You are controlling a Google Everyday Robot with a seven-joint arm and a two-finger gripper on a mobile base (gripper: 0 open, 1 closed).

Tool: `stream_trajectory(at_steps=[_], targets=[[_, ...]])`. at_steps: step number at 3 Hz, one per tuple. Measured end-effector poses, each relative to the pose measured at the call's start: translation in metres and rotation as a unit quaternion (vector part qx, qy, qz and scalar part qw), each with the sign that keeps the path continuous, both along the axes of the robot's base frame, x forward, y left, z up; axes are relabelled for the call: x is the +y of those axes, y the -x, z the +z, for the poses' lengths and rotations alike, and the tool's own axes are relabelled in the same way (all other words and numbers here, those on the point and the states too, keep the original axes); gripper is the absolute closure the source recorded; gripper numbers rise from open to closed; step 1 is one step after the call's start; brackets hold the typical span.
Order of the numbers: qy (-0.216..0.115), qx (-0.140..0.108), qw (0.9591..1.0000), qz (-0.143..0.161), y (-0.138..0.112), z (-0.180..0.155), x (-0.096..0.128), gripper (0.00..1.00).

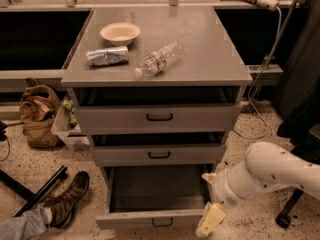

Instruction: Close bottom drawer

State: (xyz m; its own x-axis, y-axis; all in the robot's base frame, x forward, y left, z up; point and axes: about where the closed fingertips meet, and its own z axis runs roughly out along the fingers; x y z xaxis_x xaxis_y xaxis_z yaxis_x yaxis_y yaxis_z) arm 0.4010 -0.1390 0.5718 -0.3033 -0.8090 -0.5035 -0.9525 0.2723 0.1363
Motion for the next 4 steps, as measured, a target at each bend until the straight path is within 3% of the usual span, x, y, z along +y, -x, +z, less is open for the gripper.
stream_trajectory(at_steps=[1,3,4], targets=[[-0.036,0.021,0.9992,-0.001,0.010,-0.053,0.015,0.00],[-0.042,0.027,0.9987,-0.007,0.008,-0.070,0.013,0.00],[-0.052,0.016,0.9979,-0.034,-0.008,-0.118,-0.015,0.00]])
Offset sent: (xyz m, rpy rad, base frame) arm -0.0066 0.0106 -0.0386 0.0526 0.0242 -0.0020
